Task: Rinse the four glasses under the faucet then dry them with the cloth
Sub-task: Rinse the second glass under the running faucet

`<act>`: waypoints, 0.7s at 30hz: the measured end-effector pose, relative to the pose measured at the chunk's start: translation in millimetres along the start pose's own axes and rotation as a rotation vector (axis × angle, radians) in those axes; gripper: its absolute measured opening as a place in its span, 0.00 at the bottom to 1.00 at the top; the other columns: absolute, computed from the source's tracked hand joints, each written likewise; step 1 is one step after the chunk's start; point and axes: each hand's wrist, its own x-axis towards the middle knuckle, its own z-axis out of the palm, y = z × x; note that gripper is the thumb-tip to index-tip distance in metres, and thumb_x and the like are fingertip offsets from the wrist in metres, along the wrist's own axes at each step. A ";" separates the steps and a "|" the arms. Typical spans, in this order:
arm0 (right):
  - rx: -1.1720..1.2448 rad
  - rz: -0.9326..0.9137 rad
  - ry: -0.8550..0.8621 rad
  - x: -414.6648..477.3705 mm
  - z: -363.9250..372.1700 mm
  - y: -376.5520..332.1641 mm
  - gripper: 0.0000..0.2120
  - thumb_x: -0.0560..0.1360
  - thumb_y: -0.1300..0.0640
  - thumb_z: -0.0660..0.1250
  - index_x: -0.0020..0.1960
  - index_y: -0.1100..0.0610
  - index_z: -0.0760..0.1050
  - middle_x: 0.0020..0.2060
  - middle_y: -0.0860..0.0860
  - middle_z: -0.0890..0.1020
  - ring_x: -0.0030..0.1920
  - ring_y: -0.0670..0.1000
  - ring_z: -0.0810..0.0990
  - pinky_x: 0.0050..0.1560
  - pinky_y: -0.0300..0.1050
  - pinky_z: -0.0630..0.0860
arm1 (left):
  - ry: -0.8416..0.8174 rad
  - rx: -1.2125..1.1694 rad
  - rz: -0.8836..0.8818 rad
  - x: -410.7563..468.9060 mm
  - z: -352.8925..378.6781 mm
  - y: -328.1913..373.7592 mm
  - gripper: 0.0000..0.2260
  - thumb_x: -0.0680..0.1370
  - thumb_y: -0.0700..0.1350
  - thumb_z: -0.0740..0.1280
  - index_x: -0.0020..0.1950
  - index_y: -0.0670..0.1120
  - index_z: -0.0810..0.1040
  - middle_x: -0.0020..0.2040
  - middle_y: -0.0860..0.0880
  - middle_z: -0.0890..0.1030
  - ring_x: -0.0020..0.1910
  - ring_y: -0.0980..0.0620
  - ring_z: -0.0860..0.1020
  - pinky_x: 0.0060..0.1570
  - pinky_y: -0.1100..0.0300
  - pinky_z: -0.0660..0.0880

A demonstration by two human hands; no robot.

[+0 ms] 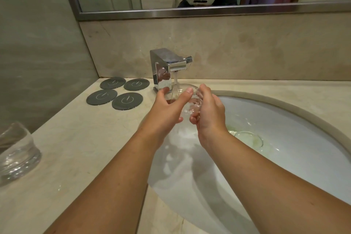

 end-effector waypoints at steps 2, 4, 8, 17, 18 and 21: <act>-0.029 -0.022 -0.015 -0.2 0.3 1.0 0.19 0.79 0.44 0.71 0.62 0.56 0.79 0.41 0.50 0.82 0.32 0.49 0.71 0.28 0.42 0.67 | 0.022 -0.011 -0.021 0.2 0.0 0.4 0.44 0.72 0.65 0.77 0.82 0.51 0.64 0.64 0.52 0.83 0.61 0.53 0.84 0.53 0.55 0.81; -0.039 -0.023 -0.042 0.9 0.8 2.8 0.20 0.80 0.42 0.70 0.63 0.56 0.79 0.43 0.52 0.83 0.32 0.50 0.73 0.28 0.42 0.67 | 0.067 -0.044 -0.034 1.0 -0.5 2.1 0.38 0.77 0.58 0.78 0.81 0.49 0.64 0.62 0.49 0.84 0.58 0.52 0.85 0.51 0.55 0.82; -0.046 0.022 -0.057 4.0 1.3 4.3 0.23 0.80 0.36 0.68 0.59 0.56 0.81 0.44 0.54 0.84 0.29 0.49 0.73 0.27 0.43 0.67 | 0.096 -0.100 -0.012 1.7 -1.0 4.0 0.38 0.74 0.52 0.81 0.80 0.51 0.66 0.62 0.48 0.83 0.58 0.51 0.85 0.50 0.54 0.83; 0.012 0.042 0.015 1.2 -0.3 1.4 0.15 0.80 0.44 0.69 0.55 0.56 0.80 0.45 0.51 0.84 0.24 0.47 0.69 0.26 0.41 0.65 | -0.034 -0.091 0.019 0.3 1.5 1.3 0.48 0.62 0.50 0.79 0.80 0.57 0.63 0.63 0.53 0.81 0.62 0.54 0.83 0.63 0.52 0.80; 0.002 0.024 0.031 0.9 -0.7 0.8 0.16 0.80 0.43 0.69 0.57 0.56 0.79 0.44 0.51 0.84 0.25 0.47 0.69 0.26 0.40 0.65 | -0.048 -0.086 0.012 0.7 1.5 0.2 0.51 0.62 0.53 0.80 0.81 0.56 0.62 0.65 0.52 0.81 0.64 0.54 0.82 0.67 0.51 0.78; -0.079 -0.051 0.049 -0.8 -1.1 0.1 0.20 0.79 0.40 0.71 0.62 0.54 0.78 0.45 0.50 0.85 0.32 0.49 0.74 0.30 0.43 0.69 | -0.027 -0.053 -0.009 3.3 -0.5 -2.1 0.46 0.72 0.56 0.81 0.84 0.54 0.60 0.65 0.54 0.81 0.67 0.55 0.80 0.69 0.49 0.77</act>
